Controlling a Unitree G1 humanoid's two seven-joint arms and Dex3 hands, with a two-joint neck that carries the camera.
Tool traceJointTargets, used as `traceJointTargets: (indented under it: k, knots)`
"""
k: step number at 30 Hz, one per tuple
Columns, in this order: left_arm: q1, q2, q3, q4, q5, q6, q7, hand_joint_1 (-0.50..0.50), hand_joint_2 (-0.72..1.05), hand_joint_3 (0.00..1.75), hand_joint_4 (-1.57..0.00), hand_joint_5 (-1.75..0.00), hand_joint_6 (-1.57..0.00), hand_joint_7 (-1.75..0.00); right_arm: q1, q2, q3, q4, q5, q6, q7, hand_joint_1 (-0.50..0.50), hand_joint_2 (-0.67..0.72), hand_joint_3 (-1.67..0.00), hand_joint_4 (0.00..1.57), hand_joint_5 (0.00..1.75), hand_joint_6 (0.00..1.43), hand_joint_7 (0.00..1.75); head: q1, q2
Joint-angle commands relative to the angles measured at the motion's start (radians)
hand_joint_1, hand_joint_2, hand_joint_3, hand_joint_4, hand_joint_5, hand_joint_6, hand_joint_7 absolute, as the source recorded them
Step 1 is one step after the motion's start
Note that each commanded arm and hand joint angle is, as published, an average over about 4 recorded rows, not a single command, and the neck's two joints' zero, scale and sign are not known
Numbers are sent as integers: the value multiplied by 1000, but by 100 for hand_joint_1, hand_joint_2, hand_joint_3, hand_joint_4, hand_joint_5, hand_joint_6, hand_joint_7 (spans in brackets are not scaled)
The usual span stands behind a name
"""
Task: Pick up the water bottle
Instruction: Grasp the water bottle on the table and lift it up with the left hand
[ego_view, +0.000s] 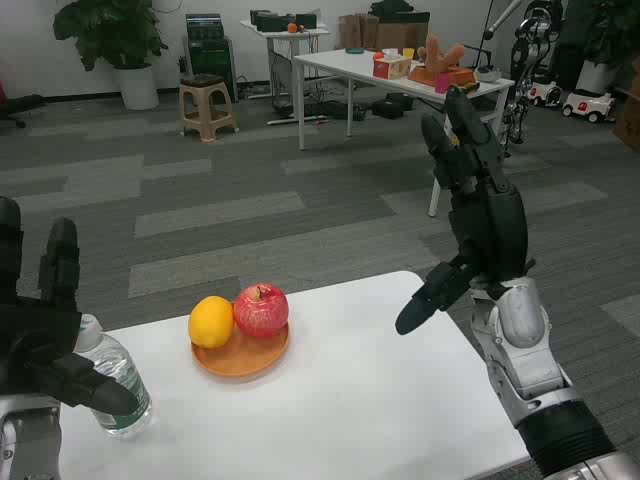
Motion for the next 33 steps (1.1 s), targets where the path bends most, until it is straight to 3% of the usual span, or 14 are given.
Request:
traceJointTargets:
  k: [1,3,26,33]
  knots:
    - [-293,-6,-117,18,-23,-11,-47,-32,-37,9,0,-10,0,0,-52,31,76,-23,12,-10,-12,-46,70,0,0,0,0,0,141,46]
    - [-293,-6,-117,18,-23,-11,-46,-32,-37,9,0,-10,0,0,-52,31,76,-23,13,-10,-12,-46,69,0,0,0,0,0,85,28]
    - [-291,-6,-113,19,-23,-12,-48,-32,-37,9,0,-10,0,0,-52,31,77,-20,12,-10,-12,-46,66,0,0,0,0,0,83,14]
    - [-254,-6,-57,-18,12,-13,-38,-32,-37,9,0,-10,0,0,-52,31,79,-10,13,-10,-12,-46,66,0,0,0,0,0,101,-19]
